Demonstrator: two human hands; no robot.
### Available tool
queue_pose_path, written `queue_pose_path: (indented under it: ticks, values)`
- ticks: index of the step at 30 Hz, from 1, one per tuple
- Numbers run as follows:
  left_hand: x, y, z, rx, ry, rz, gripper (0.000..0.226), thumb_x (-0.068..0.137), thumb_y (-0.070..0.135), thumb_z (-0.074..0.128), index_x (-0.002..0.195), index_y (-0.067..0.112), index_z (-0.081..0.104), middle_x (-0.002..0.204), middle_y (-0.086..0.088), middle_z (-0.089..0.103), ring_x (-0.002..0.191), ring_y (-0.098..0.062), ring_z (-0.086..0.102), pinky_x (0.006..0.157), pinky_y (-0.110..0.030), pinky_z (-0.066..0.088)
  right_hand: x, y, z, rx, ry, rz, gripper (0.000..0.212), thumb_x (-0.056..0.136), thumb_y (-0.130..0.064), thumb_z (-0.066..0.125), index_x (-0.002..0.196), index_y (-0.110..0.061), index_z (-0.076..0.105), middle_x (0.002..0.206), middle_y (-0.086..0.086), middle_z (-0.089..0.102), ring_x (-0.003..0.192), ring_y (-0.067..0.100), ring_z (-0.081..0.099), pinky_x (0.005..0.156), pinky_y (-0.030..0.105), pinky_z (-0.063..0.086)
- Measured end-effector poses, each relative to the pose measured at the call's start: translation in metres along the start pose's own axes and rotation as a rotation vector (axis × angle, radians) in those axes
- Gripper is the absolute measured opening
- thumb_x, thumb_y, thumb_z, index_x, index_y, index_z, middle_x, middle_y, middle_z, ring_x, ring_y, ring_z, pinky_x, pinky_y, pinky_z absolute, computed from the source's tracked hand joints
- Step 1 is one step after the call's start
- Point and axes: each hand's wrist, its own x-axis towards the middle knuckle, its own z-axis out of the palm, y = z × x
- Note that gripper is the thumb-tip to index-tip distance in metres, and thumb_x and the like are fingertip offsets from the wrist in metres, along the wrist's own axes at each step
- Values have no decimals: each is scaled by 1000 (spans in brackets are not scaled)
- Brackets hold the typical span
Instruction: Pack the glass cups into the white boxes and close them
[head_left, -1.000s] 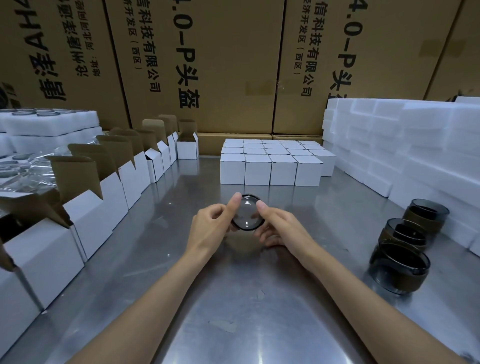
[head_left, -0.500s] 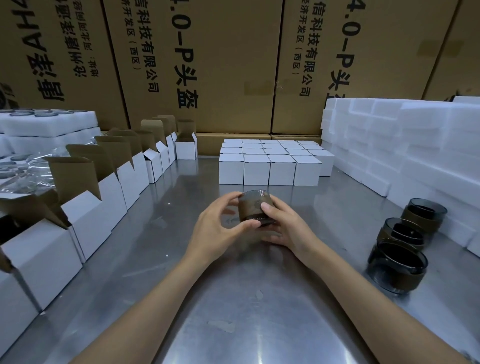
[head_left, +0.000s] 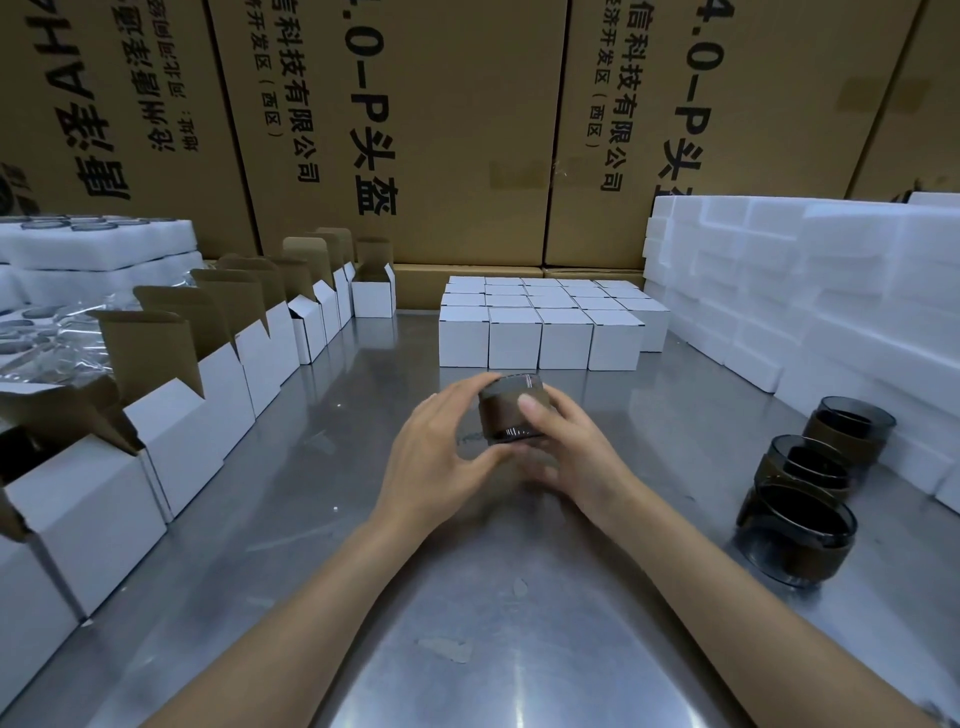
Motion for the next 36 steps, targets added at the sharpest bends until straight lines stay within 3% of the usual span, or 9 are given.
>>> queue_pose_path:
  ticks: [3,6,13,16,21,25,28,31,36]
  values:
    - [0,0,0,-62,-6,-84,64,74,36,80,130,21,53,125,10,61,116,-16,58,102,-45,44,-1,-6,-1,185,-128,174,48,84,-57,51,107,-17,64,78,0,64,70,13,64,78,32,49]
    - [-1,0,-1,-92,-18,-119,65,74,41,76,132,25,50,127,13,59,120,-15,55,104,-45,42,-1,-4,-5,216,-190,266,58,87,-58,45,116,-10,62,82,4,66,81,20,66,85,35,48]
    - [-2,-1,0,-37,-50,-76,90,73,51,75,147,26,30,145,17,36,136,-7,36,111,-28,32,2,5,6,154,105,-21,65,63,-31,76,118,-9,50,112,12,64,83,18,69,62,24,53]
    - [-1,1,0,43,-11,30,84,74,44,73,145,20,36,146,8,41,135,-10,39,111,-33,35,2,6,7,148,144,-50,64,60,-30,78,113,-12,48,111,12,63,86,19,69,63,26,54]
    - [1,-1,2,41,25,40,65,75,32,79,133,20,52,128,8,59,119,-6,51,107,-42,38,2,8,7,35,96,6,88,49,-54,76,124,-18,46,103,3,64,79,10,66,70,30,53]
    - [-1,-3,1,-13,12,-59,64,77,27,79,134,23,50,126,20,54,120,-7,51,114,-42,29,4,1,-1,164,-27,188,79,75,-79,40,124,-20,57,95,-2,71,85,13,67,87,39,48]
    - [-1,0,1,-67,-5,-79,64,79,25,77,136,20,48,127,19,53,121,-2,48,108,-51,36,1,-1,-5,247,-103,279,70,89,-70,33,119,-13,61,88,4,71,83,17,69,84,35,48]
    - [-1,2,1,-77,-44,-100,71,81,25,76,142,18,41,140,11,49,130,-4,44,110,-49,34,1,0,1,263,-43,205,49,85,-52,52,112,-13,62,84,2,71,70,11,67,68,24,54]
    - [-2,4,-1,-9,-55,-34,89,76,45,74,148,16,31,150,6,38,138,-11,36,113,-42,33,0,2,7,228,120,4,66,70,-33,72,125,-3,51,110,9,70,89,18,71,55,21,51]
